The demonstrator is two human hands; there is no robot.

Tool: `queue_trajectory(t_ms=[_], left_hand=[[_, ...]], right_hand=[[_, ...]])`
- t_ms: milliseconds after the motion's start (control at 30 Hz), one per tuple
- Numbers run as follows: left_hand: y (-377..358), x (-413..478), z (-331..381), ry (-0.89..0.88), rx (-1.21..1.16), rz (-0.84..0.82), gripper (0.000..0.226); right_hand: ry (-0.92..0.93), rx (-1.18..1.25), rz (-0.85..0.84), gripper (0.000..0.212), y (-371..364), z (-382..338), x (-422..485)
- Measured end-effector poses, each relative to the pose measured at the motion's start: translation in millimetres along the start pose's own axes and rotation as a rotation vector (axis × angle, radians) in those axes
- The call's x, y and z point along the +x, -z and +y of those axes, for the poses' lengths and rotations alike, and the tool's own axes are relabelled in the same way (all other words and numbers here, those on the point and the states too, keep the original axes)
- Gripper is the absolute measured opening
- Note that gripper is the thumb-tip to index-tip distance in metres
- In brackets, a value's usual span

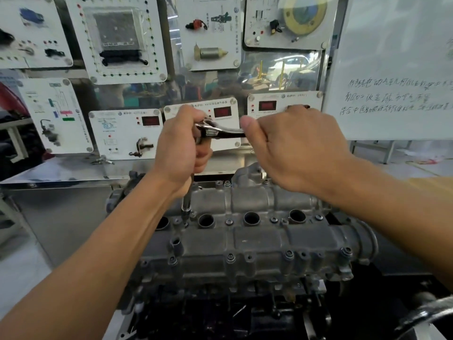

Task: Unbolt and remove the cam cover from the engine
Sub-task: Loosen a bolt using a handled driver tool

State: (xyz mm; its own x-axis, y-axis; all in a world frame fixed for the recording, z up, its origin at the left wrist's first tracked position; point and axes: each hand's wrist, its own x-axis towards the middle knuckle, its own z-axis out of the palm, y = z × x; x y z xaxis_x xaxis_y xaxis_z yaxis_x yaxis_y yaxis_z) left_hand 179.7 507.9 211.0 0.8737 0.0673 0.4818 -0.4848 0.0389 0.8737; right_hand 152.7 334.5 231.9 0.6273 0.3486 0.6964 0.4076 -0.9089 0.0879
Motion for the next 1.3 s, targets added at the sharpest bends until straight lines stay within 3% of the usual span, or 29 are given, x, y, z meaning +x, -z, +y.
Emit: queue_trajectory(t_ms=[100,167,267,433,600,667,800,967,1300], left_hand=[[6,-4,-1,0.001,-0.051,-0.022,0.032],[4,-12,-2,-0.031,-0.059,-0.025,0.031],[-2,-23,-2,-0.085,-0.012,-0.012,0.041],[-9,-30,-2,-0.161,0.136,0.035,0.046],[-13,-33,-1,-0.216,0.138,0.056,0.049],[-12,-35,-2,-0.24,0.14,0.055,0.052],[-8,-38,-9,-0.24,0.132,0.045,0.054],[-7,-38,-9,-0.203,0.128,-0.016,0.031],[-22,-35,-13,-0.169,0.179,-0.152,0.028]], right_hand=[[0.066,-0.041,-0.028,0.052,16,-14,-9],[0.081,0.075,-0.131,0.049,28,-22,-18],[0.077,0.168,-0.271,0.045,41,-30,-36],[0.052,0.188,-0.33,0.038,45,-45,-50],[0.109,0.191,-0.436,0.019,48,-54,-49],[0.086,0.216,-0.466,0.028,46,-53,-51],[0.065,0.211,-0.366,0.037,35,-43,-58],[0.111,0.234,-0.257,0.042,22,-22,-54],[0.27,0.166,-0.106,0.06,-23,39,-22]])
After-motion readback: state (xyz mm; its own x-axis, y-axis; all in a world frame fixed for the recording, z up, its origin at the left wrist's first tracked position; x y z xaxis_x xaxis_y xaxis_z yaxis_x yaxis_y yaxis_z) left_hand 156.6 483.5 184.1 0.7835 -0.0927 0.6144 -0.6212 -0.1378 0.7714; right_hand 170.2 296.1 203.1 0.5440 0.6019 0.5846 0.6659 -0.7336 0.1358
